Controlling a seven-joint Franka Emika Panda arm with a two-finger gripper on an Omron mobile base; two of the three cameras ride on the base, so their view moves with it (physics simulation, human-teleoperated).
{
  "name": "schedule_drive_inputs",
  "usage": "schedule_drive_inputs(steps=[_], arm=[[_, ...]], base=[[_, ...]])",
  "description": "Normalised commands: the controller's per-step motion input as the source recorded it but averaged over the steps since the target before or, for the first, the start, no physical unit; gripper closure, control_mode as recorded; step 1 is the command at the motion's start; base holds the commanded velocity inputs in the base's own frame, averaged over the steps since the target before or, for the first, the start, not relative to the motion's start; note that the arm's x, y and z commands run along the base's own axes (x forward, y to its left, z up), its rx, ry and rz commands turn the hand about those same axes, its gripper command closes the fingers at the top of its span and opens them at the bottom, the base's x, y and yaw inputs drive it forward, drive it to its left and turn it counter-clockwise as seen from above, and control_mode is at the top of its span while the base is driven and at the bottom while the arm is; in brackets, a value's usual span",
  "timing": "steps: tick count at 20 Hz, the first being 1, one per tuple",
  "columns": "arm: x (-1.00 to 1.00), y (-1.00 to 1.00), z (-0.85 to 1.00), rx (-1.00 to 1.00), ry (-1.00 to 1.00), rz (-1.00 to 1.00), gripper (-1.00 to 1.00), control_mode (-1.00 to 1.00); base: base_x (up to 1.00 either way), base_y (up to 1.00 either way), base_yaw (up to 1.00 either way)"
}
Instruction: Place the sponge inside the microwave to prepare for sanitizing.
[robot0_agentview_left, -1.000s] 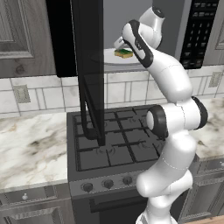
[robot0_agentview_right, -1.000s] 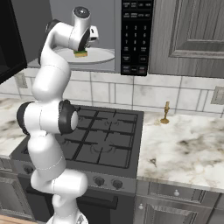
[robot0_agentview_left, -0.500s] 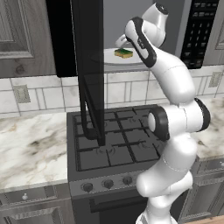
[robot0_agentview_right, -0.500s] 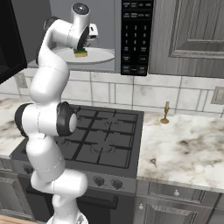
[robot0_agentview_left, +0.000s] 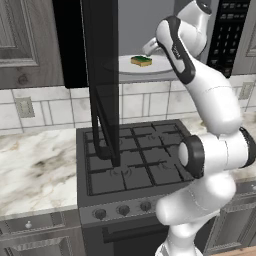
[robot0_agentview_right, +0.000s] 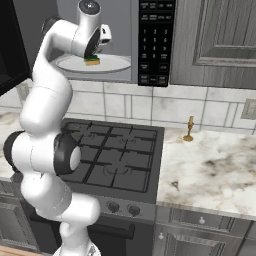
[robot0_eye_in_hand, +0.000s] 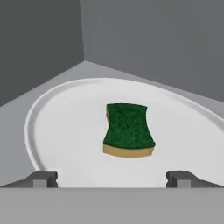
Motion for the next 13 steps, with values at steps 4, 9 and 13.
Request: schedule_drive_inputs(steps=[4, 9, 13], arm=[[-0.75, -0.12, 0.0, 0.0, -0.12, 0.0, -1.0, -1.0], [-0.79, -0.1, -0.05, 0.0, -0.01, 0.0, -1.0, -1.0], [-0.79, -0.06, -0.17, 0.0, 0.06, -0.01, -1.0, -1.0]], base=[[0.0, 0.0, 0.0], [0.0, 0.0, 0.0], [0.0, 0.0, 0.0]])
